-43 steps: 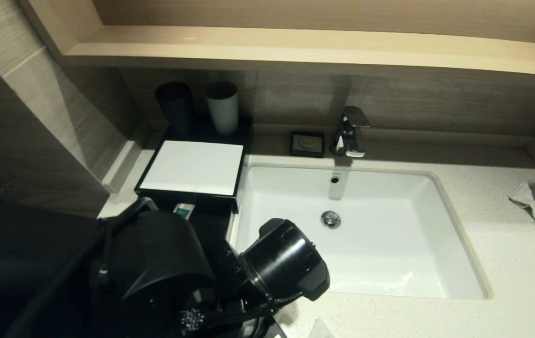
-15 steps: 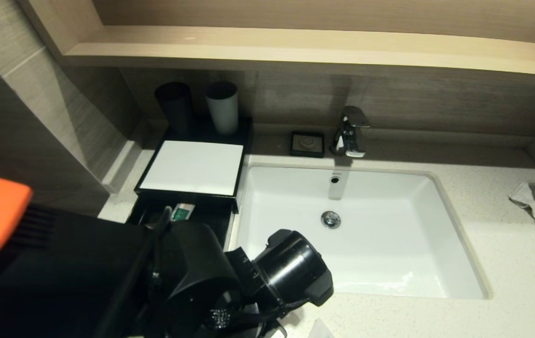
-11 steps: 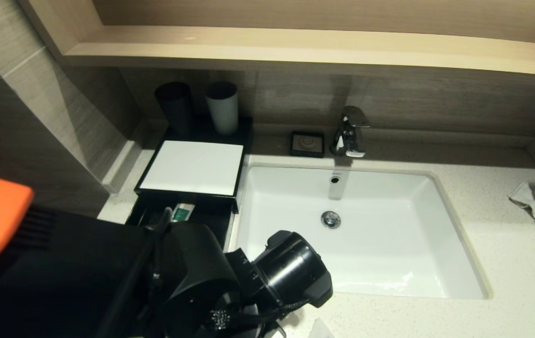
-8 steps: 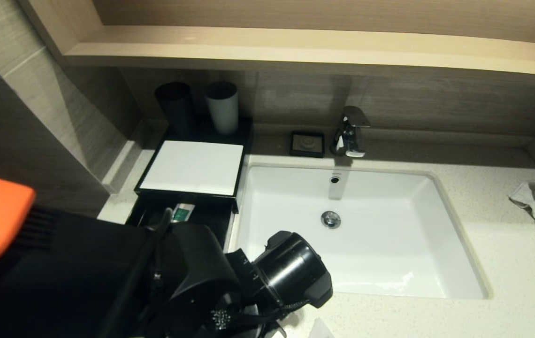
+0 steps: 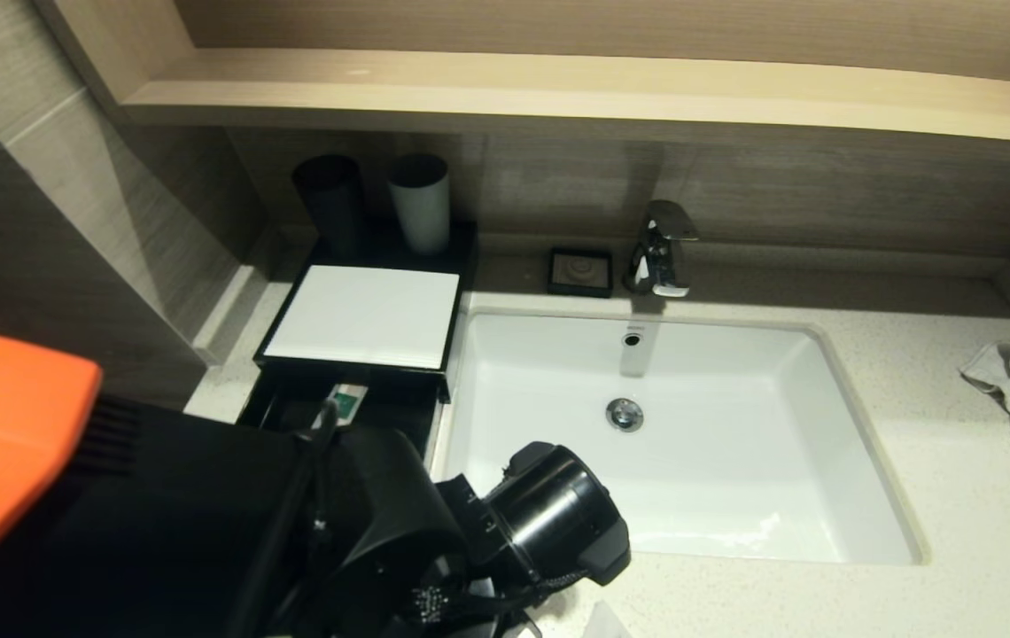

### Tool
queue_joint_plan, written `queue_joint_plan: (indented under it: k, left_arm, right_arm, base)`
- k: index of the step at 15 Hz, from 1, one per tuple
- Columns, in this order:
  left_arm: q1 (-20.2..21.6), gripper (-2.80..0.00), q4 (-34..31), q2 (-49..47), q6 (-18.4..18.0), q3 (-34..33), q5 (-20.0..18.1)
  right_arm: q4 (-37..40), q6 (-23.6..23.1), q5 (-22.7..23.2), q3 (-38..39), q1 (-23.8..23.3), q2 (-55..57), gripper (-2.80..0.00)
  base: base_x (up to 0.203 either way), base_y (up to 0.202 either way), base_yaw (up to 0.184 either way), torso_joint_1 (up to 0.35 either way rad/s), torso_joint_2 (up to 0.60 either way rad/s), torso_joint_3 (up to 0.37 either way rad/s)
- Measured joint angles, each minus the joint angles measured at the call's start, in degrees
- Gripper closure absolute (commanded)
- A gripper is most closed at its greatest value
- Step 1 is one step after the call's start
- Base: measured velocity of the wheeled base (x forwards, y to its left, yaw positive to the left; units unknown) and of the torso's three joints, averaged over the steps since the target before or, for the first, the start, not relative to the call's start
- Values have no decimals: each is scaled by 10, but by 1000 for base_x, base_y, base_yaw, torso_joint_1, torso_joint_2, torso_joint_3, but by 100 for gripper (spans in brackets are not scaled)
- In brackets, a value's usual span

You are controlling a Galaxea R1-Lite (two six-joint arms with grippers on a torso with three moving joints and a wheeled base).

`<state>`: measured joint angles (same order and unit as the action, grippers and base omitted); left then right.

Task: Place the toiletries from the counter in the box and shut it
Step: Pick up the bathroom toiletry

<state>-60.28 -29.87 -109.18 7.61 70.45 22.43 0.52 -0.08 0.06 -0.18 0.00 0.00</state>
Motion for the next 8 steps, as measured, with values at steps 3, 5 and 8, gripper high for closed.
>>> queue_joint_plan:
  k: [3, 5, 8]
  left_arm:
    - [-1, -280, -1, -3, 0, 1, -1]
    - [-1, -280, -5, -4, -1, 1, -2]
    - [-1, -280, -12, -7, 0, 5, -8]
  right_arm:
    - [0, 0, 0, 0, 0, 0, 0]
    - [0, 0, 0, 0, 0, 0, 0]
    - [0, 0, 0, 0, 0, 0, 0]
  base:
    - [0, 0, 0, 0, 0, 0]
    - [0, 0, 0, 0, 0, 0]
    - [0, 0, 0, 0, 0, 0]
